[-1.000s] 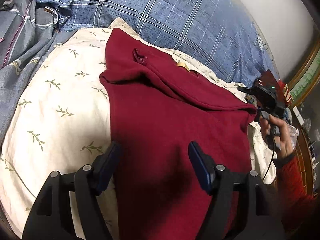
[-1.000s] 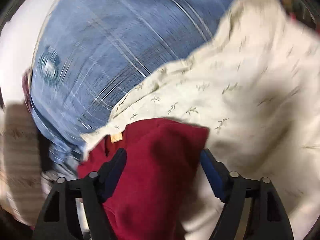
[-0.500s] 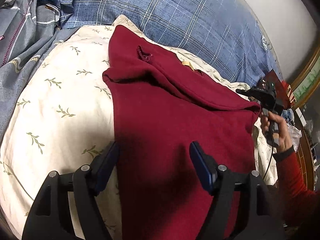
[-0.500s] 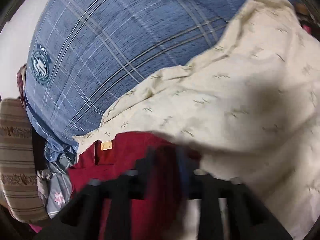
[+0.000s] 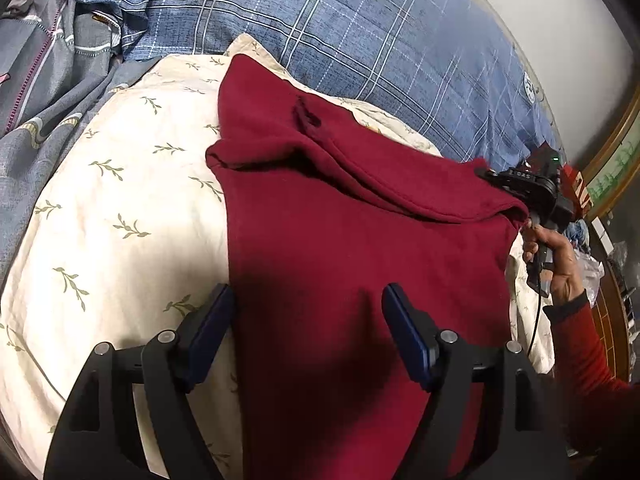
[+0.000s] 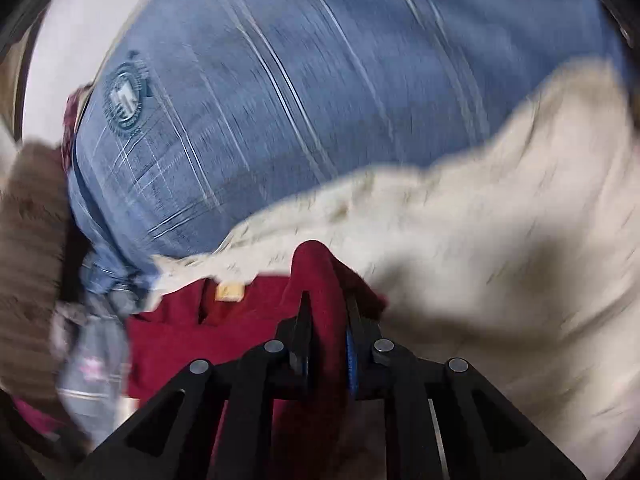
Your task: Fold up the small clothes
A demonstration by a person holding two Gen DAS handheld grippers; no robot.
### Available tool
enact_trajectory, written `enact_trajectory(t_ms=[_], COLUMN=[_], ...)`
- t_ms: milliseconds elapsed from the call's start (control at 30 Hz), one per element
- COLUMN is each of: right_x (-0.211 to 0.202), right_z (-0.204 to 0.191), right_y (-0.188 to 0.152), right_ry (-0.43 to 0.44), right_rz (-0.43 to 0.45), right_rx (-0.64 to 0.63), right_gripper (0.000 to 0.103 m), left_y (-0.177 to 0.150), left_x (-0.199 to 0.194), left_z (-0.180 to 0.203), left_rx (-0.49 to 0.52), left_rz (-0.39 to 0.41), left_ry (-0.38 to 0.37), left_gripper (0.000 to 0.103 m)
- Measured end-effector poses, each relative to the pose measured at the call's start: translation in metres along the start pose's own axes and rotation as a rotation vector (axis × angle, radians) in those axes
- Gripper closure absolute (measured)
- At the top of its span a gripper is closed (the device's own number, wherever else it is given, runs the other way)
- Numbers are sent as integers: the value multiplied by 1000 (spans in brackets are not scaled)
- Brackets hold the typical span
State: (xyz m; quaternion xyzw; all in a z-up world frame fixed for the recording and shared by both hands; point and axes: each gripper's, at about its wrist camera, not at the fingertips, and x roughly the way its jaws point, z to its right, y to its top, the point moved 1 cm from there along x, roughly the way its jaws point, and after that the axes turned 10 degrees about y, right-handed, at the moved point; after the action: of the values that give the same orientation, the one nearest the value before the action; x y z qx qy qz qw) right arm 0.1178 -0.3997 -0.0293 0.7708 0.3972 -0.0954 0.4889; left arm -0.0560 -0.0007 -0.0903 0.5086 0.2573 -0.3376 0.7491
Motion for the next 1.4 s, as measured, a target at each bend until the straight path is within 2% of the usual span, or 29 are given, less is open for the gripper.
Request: enact_trajectory(t_ms=[100,133,200,267,333,367,467,533,600,633,667,700,767,933,1000,1067,1167,1267,1400], right_x=[11,22,30,15,-10,-24,-50,-47,-29,-16,-8,-3,-9,-52,-72,-91,-118,-136,-149], right_z=[11,20,35,39,36,30,-3,-28,-39,-35,-27,-20,-11,-35,-41,-47,-53,-57,-62], right_y=[0,-5,-15,-22,-22,-22,-28,-42,-61,-74,-82,-88,-91,-83,-90,-103,-133,-165,-203], right_ry=[-138,-152,-108,-70,-41,-33,11,4,-76,-156,-212,-231,-190,-191,-160,-94,-21,11,26], right_rz=[-21,-60,-106,-70,-19,10,32,-28,-118,-167,-193,-201,-146,-119,-113,-110,-138,-185,-243], right_rx=[-42,-25,56,110,156,151,42,-74,-148,-169,-171,-164,-131,-125,-116,-92,-72,-69,-47], right_gripper=[92,92,89,82,49,47,47,48,54,55,56,57,56,51,46,44,33,32,31], left_y=[1,0,-1,-2,-3,-3,-3,-3,-4,-4,-5,-6,-7,-8,-9,-12,-20,-30,-49], left_x=[0,0,-1,-2,-2,-2,-3,-3,-3,-4,-5,-6,-9,-11,-14,-16,-26,-37,-42], left_z=[1,2,3,3,2,2,4,5,6,7,6,6,4,0,1,2,5,8,13], left_rx=[3,8,17,25,26,26,30,37,45,47,48,48,48,37,38,40,51,40,76], left_rz=[3,1,3,5,1,-1,4,7,11,15,20,24,33,39,45,34,25,26,-28], left_ry=[0,2,3,5,10,10,8,11,18,21,22,22,26,37,36,36,22,10,88], left_gripper=[27,27,27,27,27,27,27,27,27,27,27,27,27,27,27,27,25,20,20])
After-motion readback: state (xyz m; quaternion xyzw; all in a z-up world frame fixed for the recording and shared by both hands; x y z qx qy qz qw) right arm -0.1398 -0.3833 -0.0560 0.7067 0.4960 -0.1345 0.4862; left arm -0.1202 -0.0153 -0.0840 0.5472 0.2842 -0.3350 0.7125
